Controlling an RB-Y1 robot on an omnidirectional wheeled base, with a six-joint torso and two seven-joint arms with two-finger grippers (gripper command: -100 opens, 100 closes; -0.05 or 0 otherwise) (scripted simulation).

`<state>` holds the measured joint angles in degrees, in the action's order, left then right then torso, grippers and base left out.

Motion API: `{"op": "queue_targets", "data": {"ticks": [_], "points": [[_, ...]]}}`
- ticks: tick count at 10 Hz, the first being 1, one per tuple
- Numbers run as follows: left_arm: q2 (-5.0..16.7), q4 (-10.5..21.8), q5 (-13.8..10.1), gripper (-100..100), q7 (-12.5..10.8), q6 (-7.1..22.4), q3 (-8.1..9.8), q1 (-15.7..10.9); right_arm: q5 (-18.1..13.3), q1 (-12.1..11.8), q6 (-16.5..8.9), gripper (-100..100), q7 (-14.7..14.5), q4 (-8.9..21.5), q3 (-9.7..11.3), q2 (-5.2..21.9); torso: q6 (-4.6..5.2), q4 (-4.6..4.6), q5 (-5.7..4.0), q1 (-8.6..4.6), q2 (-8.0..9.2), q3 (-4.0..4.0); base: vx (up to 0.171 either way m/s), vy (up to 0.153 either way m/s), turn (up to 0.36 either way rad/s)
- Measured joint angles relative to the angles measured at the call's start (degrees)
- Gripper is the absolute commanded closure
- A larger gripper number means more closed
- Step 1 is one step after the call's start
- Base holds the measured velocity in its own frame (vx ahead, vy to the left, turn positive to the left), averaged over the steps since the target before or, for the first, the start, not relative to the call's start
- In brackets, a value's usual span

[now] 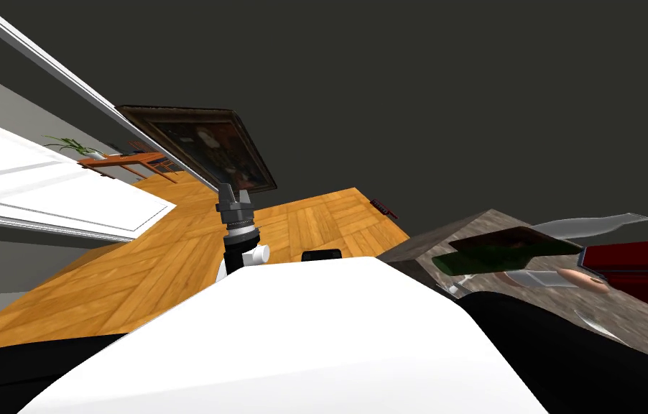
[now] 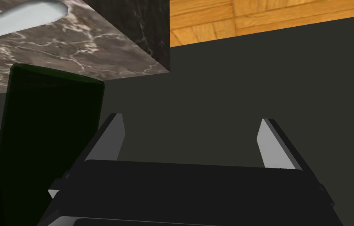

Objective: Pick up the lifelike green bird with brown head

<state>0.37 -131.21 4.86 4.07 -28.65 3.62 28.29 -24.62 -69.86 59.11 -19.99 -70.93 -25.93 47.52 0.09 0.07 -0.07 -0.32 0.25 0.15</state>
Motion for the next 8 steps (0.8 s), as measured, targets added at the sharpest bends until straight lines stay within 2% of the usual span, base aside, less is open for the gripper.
{"op": "queue_targets", "data": {"ticks": [2,3,4,6,7,8], "points": [[0.0,0.0,0.0,0,0.0,0.0,0.0,0.0,-2.1,-1.5,0.8,-100,-1.6,2.6,-0.8,0.9,-0.03,-0.01,-0.01,-0.11,-0.05,-0.03,0.021,-0.08,0.074],[0.0,0.0,0.0,0,0.0,0.0,0.0,0.0,-2.4,-1.5,0.8,-100,-1.8,3.4,-0.7,1.1,0.0,0.0,0.01,0.05,0.0,0.01,0.028,-0.122,0.151],[0.0,0.0,0.0,0,0.0,0.0,0.0,0.0,-3.8,-3.4,0.1,-100,-2.5,2.7,-1.3,1.0,-0.05,-0.01,0.01,-0.14,-0.03,-0.02,0.023,-0.125,0.132],[0.0,0.0,0.0,0,0.0,0.0,0.0,0.0,-4.7,-3.4,1.1,-100,-3.6,5.3,-1.6,1.8,0.0,0.01,0.0,0.03,0.01,0.01,0.003,-0.032,0.0],[0.0,0.0,0.0,0,0.0,0.0,0.0,0.0,-4.8,-3.1,1.4,-100,-3.7,6.4,-1.5,1.9,0.0,0.02,0.04,0.22,0.04,0.03,0.02,-0.085,0.19],[0.0,0.0,0.0,0,0.0,0.0,0.0,0.0,-6.1,-3.9,1.8,-100,-4.4,8.0,-1.8,2.4,-0.06,0.0,0.04,0.0,-0.01,0.0,0.019,-0.137,0.108]]}}
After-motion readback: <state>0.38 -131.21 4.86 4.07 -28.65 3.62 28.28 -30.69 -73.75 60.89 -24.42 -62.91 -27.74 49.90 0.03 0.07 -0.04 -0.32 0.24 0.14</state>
